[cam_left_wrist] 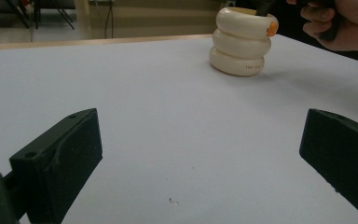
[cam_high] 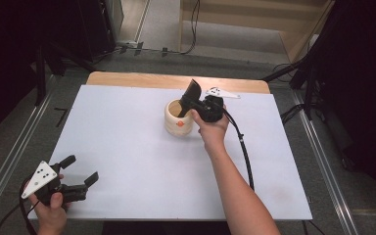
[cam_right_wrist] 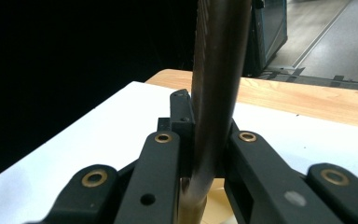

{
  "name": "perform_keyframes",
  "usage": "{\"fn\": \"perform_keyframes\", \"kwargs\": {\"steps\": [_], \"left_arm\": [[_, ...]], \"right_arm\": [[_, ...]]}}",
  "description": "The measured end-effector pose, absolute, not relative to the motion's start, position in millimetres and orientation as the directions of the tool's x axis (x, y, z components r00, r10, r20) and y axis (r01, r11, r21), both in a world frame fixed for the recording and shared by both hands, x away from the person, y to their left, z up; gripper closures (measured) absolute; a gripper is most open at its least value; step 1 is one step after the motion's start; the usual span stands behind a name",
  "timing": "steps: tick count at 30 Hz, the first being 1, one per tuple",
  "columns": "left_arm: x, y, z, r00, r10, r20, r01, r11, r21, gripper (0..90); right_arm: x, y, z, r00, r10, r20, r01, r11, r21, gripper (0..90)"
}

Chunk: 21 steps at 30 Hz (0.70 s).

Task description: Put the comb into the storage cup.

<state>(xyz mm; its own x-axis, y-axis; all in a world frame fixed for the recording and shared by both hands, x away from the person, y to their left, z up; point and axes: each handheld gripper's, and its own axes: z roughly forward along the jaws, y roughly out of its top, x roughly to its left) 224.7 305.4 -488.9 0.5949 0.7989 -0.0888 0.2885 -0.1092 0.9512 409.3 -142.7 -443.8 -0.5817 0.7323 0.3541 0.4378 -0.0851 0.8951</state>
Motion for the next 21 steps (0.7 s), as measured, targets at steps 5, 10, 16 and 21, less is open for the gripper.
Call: {"fn": "perform_keyframes", "kwargs": {"steps": [5, 10, 16, 21], "left_arm": [[224, 305, -489, 0.596, 0.797, -0.091, 0.289, -0.108, 0.951, 0.0], [224, 305, -489, 0.6, 0.795, -0.087, 0.288, -0.114, 0.951, 0.0], [224, 305, -489, 0.599, 0.796, -0.085, 0.29, -0.116, 0.95, 0.0], [224, 305, -489, 0.599, 0.796, -0.085, 0.29, -0.117, 0.95, 0.0]], "right_arm": [[411, -139, -448, -0.575, 0.725, 0.38, 0.454, -0.104, 0.885, 83.9], [412, -141, -450, -0.564, 0.725, 0.395, 0.463, -0.118, 0.879, 83.9], [413, -148, -455, -0.526, 0.759, 0.385, 0.455, -0.131, 0.881, 72.1], [414, -155, -459, -0.487, 0.818, 0.305, 0.412, -0.093, 0.906, 56.3]]}}
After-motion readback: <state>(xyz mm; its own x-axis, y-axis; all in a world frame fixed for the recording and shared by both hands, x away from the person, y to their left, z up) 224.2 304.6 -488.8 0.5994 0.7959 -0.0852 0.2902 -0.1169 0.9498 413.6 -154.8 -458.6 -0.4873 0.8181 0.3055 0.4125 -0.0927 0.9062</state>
